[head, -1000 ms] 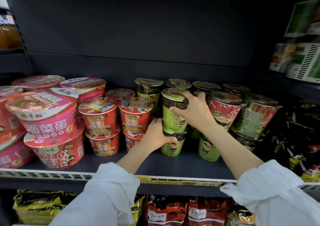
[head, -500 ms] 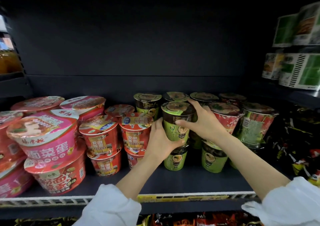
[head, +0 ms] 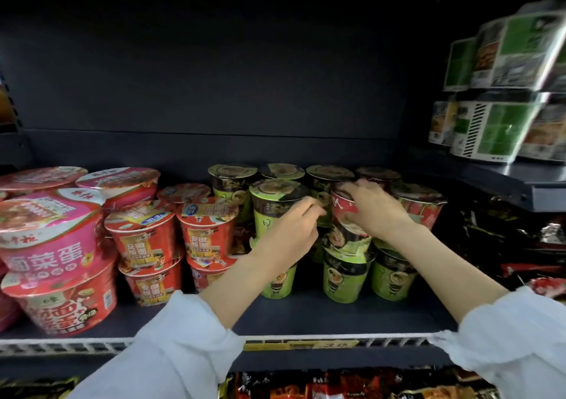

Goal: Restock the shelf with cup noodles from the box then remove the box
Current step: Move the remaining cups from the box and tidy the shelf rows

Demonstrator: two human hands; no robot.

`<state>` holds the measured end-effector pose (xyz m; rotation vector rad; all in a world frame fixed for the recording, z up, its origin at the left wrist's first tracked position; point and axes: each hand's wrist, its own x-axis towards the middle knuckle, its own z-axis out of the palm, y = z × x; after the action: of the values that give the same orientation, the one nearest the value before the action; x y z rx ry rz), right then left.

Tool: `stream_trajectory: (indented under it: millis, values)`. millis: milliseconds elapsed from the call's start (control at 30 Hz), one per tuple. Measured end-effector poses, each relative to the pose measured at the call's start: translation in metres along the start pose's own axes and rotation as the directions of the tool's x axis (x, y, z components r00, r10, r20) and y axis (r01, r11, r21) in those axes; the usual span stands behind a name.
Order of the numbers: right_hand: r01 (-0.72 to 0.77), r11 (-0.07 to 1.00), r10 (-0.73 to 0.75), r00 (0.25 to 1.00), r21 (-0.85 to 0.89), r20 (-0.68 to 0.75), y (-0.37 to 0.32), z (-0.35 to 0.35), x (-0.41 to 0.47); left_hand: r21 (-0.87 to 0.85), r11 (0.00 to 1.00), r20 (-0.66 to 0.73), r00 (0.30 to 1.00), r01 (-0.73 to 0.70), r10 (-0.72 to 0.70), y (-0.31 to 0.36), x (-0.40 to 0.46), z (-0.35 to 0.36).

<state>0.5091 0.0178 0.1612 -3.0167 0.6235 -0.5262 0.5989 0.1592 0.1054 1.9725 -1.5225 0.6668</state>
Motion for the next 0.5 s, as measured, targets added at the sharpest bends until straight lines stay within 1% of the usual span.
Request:
stream_trajectory:
  millis: [67, 133, 167, 200, 267, 300, 333, 400, 433, 500]
  values:
    - [0.023, 1.000, -0.022, 1.000, -0.011, 0.009, 0.004, -0.002, 0.001, -0.081, 0.984, 0.142, 0.979, 0.159, -0.146, 0.007, 0.002, 0.010]
    - [0.053, 0.998, -0.052, 0.998, -0.020, 0.044, 0.004, -0.006, 0.003, -0.113, 0.938, 0.249, 0.923, 0.328, -0.293, 0.014, 0.006, 0.019]
    - [0.068, 0.998, -0.068, 0.996, 0.004, 0.059, 0.004, -0.007, 0.006, -0.122, 0.910, 0.286, 0.892, 0.396, -0.350, 0.018, 0.010, 0.023]
    - [0.071, 0.996, -0.075, 0.995, 0.060, 0.067, 0.003, -0.010, 0.010, -0.130, 0.880, 0.320, 0.859, 0.458, -0.400, 0.021, 0.015, 0.025]
    - [0.057, 0.979, -0.066, 0.997, 0.195, 0.040, 0.003, -0.017, 0.020, -0.147, 0.792, 0.384, 0.772, 0.593, -0.507, 0.023, 0.025, 0.032]
    - [0.055, 0.974, -0.060, 0.998, 0.221, 0.013, 0.004, -0.020, 0.027, -0.161, 0.734, 0.407, 0.722, 0.660, -0.560, 0.020, 0.029, 0.037]
    - [0.055, 0.976, -0.056, 0.998, 0.211, -0.001, 0.006, -0.022, 0.034, -0.190, 0.672, 0.430, 0.676, 0.715, -0.598, 0.017, 0.033, 0.042]
    - [0.063, 0.986, -0.067, 0.998, 0.156, 0.020, 0.010, -0.025, 0.048, -0.288, 0.534, 0.456, 0.604, 0.795, -0.653, 0.008, 0.040, 0.056]
    - [0.065, 0.989, -0.072, 0.996, 0.136, 0.051, 0.012, -0.026, 0.053, -0.313, 0.490, 0.447, 0.582, 0.813, -0.679, 0.001, 0.043, 0.064]
    - [0.054, 0.991, -0.068, 0.991, 0.123, 0.119, 0.016, -0.025, 0.065, -0.268, 0.495, 0.427, 0.562, 0.827, -0.708, -0.006, 0.047, 0.077]
